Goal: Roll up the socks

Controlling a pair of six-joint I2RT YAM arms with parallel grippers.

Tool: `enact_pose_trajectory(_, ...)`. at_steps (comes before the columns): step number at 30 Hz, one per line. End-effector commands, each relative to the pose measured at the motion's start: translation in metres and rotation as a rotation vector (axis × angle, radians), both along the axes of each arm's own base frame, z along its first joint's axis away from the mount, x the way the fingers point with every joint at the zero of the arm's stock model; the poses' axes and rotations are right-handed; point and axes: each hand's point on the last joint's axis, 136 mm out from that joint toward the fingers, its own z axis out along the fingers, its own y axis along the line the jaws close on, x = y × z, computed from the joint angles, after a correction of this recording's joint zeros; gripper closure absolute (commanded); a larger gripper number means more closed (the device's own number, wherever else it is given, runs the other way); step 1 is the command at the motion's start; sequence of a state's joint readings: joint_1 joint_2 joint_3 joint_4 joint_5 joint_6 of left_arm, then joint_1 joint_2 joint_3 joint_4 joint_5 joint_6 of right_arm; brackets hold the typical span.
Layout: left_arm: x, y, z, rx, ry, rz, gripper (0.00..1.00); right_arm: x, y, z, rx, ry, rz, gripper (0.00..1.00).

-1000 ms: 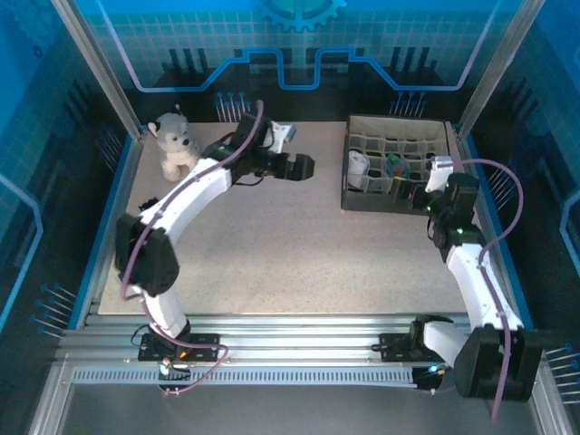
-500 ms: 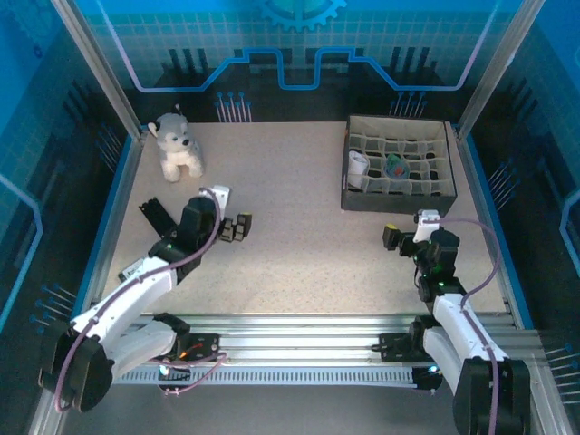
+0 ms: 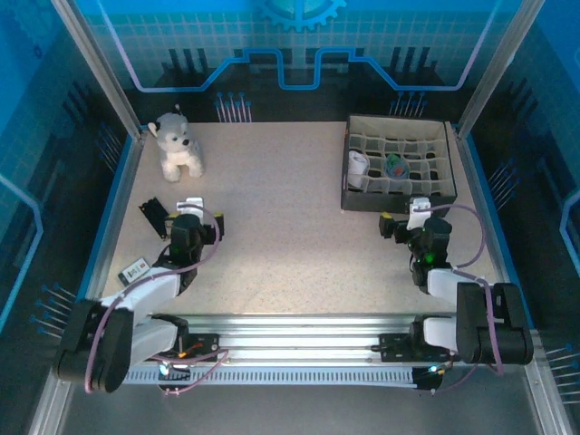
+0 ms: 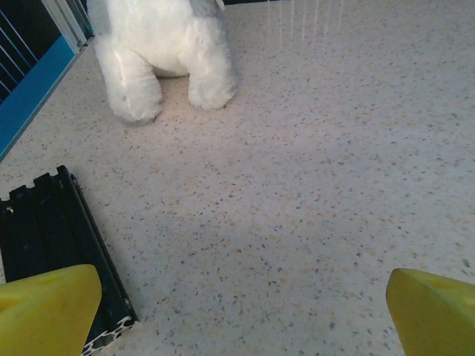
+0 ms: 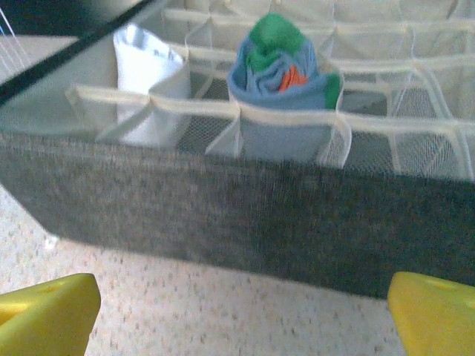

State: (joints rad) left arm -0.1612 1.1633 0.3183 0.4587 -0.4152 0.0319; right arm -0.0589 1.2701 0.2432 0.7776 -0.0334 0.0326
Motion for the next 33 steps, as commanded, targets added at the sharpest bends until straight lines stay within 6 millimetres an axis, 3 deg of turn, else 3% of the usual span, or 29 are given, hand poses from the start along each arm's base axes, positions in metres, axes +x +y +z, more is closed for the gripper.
enact_pose_trajectory(1,0.020,0.003,0.016,-0.025,-0.106,-0.020,0.00,0.015,0.005,0.027,0.038,-0.131,0.007,0.00)
enact_pose_trajectory(7,0.039,0.003,0.022,-0.075,-0.176,-0.054,0.01,0.020,0.010,0.006,0.046,-0.174,0.032,0.00)
enact_pose_trajectory(14,0.054,-0.006,-0.004,-0.096,-0.191,-0.108,0.00,0.037,0.019,-0.002,0.029,-0.069,0.068,0.00)
enact_pose_trajectory(33,0.060,-0.001,-0.009,-0.154,-0.131,-0.107,0.01,0.048,0.025,-0.008,-0.079,-0.001,0.017,0.00)
